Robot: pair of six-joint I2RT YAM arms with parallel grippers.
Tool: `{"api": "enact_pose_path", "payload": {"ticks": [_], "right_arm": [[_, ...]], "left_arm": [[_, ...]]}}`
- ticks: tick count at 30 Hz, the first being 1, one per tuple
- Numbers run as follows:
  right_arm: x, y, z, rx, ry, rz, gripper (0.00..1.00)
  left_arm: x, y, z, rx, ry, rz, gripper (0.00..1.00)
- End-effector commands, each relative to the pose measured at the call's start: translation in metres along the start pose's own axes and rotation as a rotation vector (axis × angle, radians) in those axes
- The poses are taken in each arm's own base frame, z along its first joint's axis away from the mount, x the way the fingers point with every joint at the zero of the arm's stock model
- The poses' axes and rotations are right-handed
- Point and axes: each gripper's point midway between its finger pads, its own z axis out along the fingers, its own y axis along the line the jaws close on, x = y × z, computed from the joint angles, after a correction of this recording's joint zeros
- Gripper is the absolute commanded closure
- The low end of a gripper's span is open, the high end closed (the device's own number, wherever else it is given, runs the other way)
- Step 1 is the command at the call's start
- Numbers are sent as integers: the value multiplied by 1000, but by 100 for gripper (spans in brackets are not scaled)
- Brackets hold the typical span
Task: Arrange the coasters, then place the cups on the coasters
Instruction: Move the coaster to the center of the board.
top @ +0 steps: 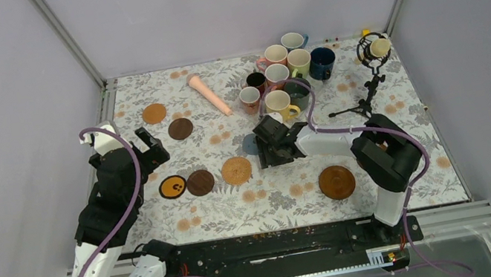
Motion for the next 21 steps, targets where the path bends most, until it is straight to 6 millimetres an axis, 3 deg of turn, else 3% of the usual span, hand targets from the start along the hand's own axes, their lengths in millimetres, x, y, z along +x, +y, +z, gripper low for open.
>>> {"api": "enact_pose_path", "payload": {"ticks": [1, 7, 21], "right_arm": [[-26, -1, -5, 53, -105, 52, 36], [-49, 1, 16, 96, -155, 109, 23], [-70, 9, 41, 74, -172, 159, 23]], "left_arm": [[-5, -1, 1, 1, -22, -18, 1], [-5, 0, 1, -3, -26, -18, 1], [-4, -1, 1, 3, -23, -19, 1]]}}
